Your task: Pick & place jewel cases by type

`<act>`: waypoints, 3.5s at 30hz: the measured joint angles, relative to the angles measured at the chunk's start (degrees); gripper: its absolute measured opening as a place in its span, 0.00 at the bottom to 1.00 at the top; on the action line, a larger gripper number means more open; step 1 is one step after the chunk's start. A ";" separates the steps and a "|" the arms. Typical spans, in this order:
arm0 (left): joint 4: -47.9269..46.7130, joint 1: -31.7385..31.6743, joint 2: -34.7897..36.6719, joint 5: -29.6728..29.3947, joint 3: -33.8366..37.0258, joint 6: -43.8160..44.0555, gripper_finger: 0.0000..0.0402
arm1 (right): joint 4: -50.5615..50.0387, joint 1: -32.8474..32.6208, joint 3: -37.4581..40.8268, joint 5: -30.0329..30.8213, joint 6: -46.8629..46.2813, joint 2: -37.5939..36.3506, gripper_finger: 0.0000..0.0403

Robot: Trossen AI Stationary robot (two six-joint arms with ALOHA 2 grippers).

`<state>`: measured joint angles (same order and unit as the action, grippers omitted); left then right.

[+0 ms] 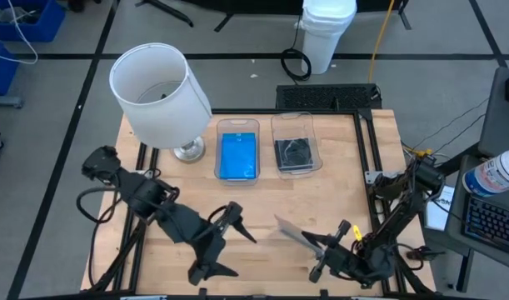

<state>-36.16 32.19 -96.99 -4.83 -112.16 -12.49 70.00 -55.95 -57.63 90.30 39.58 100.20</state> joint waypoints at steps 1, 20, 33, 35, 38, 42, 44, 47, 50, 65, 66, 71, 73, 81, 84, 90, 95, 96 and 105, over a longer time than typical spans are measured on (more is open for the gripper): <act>-0.34 0.19 0.09 -0.14 0.00 1.09 0.97 | -0.11 -0.28 0.00 -0.18 0.52 -0.24 0.00; 2.44 0.47 -4.69 -6.35 0.02 2.25 0.97 | -18.40 -1.35 0.00 -12.57 -2.65 -0.87 0.00; 3.12 -4.39 -10.20 0.34 0.04 7.89 0.97 | -18.07 1.95 0.00 -16.94 1.74 -0.91 0.00; 2.84 -4.67 -10.88 0.37 0.04 8.13 0.97 | -17.94 1.95 0.00 -16.73 1.72 -0.96 0.00; 2.89 -4.89 -11.32 0.22 0.07 8.11 0.97 | -17.97 1.93 0.00 -17.02 1.84 -0.96 0.00; 2.92 -4.90 -11.33 -1.26 0.05 6.16 0.97 | -17.99 1.93 0.00 -18.36 1.70 -0.96 0.00; 2.82 -4.88 -11.33 -1.20 0.06 3.71 0.97 | -17.97 1.95 0.00 -18.96 1.68 -0.96 0.00; 2.36 -4.90 -11.33 -0.89 0.04 -0.05 0.97 | -17.99 1.93 0.00 -19.71 2.09 -0.96 0.00; 1.97 -4.90 -11.33 -0.22 0.04 -1.28 0.97 | -17.99 1.93 0.00 -19.87 3.26 -0.96 0.01; 1.77 -4.83 -11.39 0.99 0.05 -0.87 0.36 | -17.98 3.11 0.00 -19.71 7.65 -1.00 0.03; 1.77 -4.83 -11.39 0.97 0.04 -0.86 0.32 | -17.99 3.11 0.00 -19.70 7.77 -1.00 0.04; 2.00 -4.96 -11.39 0.24 0.04 -0.92 0.13 | -18.12 2.60 0.00 -19.65 9.16 -1.00 0.06; 1.99 -4.97 -11.39 -0.34 0.02 -1.01 0.08 | -18.08 2.10 -0.02 -18.75 9.37 -1.00 0.07; 1.83 -4.95 -11.41 -0.55 0.02 -1.34 0.11 | -18.39 0.15 -0.07 -15.39 9.76 -1.00 0.13; 1.54 -4.79 -11.43 -0.28 0.02 -1.27 0.16 | -18.44 -0.43 -0.07 -14.21 9.74 -1.00 0.17; 1.56 -4.88 -11.46 -1.66 0.02 -1.96 0.13 | -18.38 -2.13 -0.09 -6.57 10.61 -1.00 0.29; 1.86 -4.85 -11.46 -2.90 0.02 -2.45 0.06 | -17.97 -3.66 -0.09 -4.83 10.32 -1.00 0.38; 1.76 -4.85 -11.46 -2.97 0.02 -2.45 0.05 | -18.04 -3.85 -0.07 -4.58 9.83 -1.00 0.40; 1.46 -4.30 -11.43 -4.55 0.02 -2.70 0.10 | -17.57 -5.37 -0.07 -2.95 4.95 -1.00 0.46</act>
<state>-34.69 27.88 -108.42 -9.38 -112.14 -15.19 52.43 -61.32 -57.69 87.35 44.53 99.20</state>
